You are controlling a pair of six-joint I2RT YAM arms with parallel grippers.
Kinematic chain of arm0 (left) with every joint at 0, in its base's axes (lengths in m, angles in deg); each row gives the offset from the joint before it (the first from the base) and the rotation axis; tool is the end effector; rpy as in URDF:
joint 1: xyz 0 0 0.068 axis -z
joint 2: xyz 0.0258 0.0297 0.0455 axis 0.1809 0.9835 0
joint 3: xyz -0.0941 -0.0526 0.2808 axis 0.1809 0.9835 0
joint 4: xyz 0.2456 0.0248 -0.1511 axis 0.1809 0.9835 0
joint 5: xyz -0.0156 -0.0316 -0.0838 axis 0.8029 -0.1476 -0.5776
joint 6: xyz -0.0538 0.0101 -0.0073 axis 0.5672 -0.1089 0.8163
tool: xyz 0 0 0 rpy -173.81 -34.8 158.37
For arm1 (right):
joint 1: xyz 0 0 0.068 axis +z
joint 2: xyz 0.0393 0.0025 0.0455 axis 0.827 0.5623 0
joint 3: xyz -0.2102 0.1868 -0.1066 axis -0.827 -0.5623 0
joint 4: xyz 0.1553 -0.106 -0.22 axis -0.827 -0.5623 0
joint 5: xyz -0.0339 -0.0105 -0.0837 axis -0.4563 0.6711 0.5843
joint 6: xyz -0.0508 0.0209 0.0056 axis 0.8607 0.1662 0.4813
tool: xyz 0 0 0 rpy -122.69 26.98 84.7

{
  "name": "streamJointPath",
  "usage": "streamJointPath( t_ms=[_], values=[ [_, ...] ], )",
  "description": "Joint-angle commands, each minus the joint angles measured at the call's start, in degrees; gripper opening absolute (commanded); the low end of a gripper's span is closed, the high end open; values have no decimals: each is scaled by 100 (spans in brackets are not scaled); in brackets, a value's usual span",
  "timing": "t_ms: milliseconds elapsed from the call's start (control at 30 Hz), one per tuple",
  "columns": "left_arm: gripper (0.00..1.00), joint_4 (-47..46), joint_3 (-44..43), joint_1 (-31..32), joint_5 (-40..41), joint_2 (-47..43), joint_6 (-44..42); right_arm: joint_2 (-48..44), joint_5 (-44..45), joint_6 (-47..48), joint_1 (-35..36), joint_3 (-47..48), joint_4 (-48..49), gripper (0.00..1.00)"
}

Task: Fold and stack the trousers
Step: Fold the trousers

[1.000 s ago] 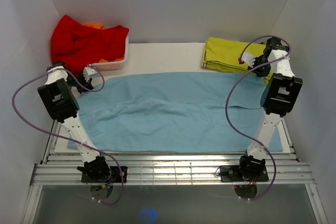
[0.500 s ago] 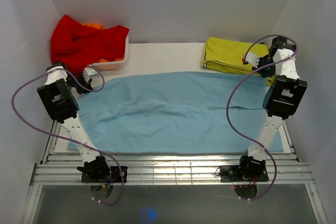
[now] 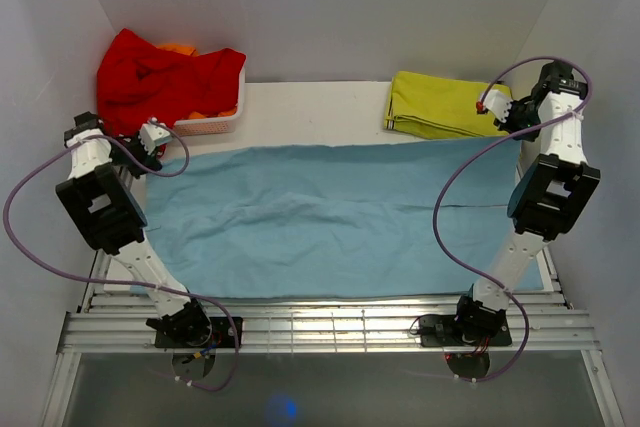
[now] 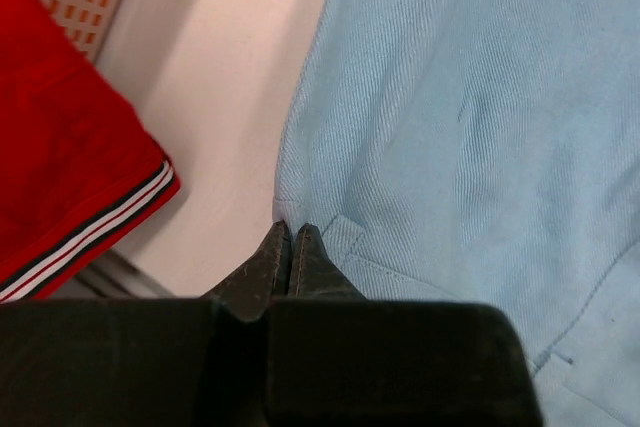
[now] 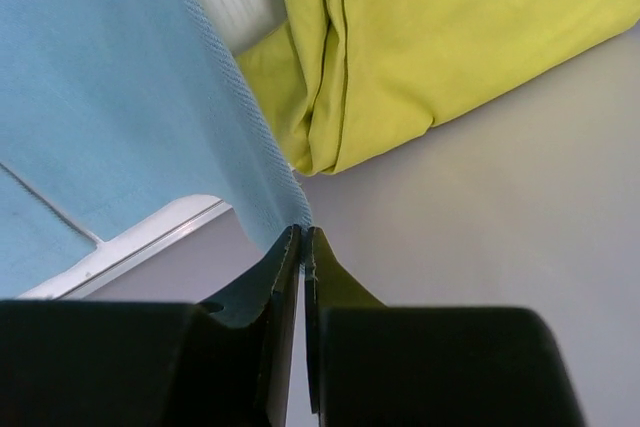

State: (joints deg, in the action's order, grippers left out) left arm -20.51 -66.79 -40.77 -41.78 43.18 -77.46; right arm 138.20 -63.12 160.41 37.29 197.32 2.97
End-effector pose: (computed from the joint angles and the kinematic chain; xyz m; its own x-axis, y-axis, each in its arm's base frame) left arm 0.3967 0.2034 0.2307 -0.3398 0.6671 -0.6629 0.8342 0.5393 0.1151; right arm 0.4573 -0.1465 0.3125 -0.2812 -0.9449 -0.1675 -0.8382 0.3269 -0.4366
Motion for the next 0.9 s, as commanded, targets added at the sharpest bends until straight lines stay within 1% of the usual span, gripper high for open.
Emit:
streamJointPath(
  t_ms=[0,67,233,267,300,367,400,467,533,667,733,800,833,867],
  values=[
    [0,-509,371,-234,-356,-946,87,-433,-174,-25,-241,-78,86,8],
    [0,-947,713,-278,-532,-1167,227,-556,-228,-34,-285,-192,165,8],
    [0,-1651,1505,-322,-621,-1965,131,-811,-377,1,-347,-482,183,8],
    [0,-2157,1689,-331,-647,-2107,375,-838,-404,10,-364,-534,174,8],
    [0,-2406,2056,-366,-673,-2256,490,-864,-456,10,-417,-561,183,8],
    [0,-3029,2392,-428,-787,-2704,684,-1004,-509,45,-470,-614,157,8],
    [0,-3145,2638,-532,-849,-2845,720,-1048,-570,80,-548,-692,157,8],
    [0,-3243,2754,-656,-989,-3204,807,-1233,-623,229,-654,-772,157,8],
    [0,-3165,2746,-875,-1183,-3390,983,-1391,-729,300,-830,-869,148,8],
    [0,-2165,2430,-1253,-1499,-3672,808,-1734,-922,511,-1216,-1158,148,8],
    [0,-1961,2350,-1482,-1683,-3751,799,-1961,-1089,607,-1340,-1334,130,8],
    [0,-1365,2218,-1771,-1842,-3856,528,-2129,-1264,713,-1559,-1457,34,8],
    [0,-1136,2192,-1877,-1990,-3883,170,-2313,-1317,878,-1647,-1641,-19,8],
    [0,-734,2174,-1974,-2044,-3927,10,-2419,-1344,976,-1804,-1773,-97,8]
  ],
)
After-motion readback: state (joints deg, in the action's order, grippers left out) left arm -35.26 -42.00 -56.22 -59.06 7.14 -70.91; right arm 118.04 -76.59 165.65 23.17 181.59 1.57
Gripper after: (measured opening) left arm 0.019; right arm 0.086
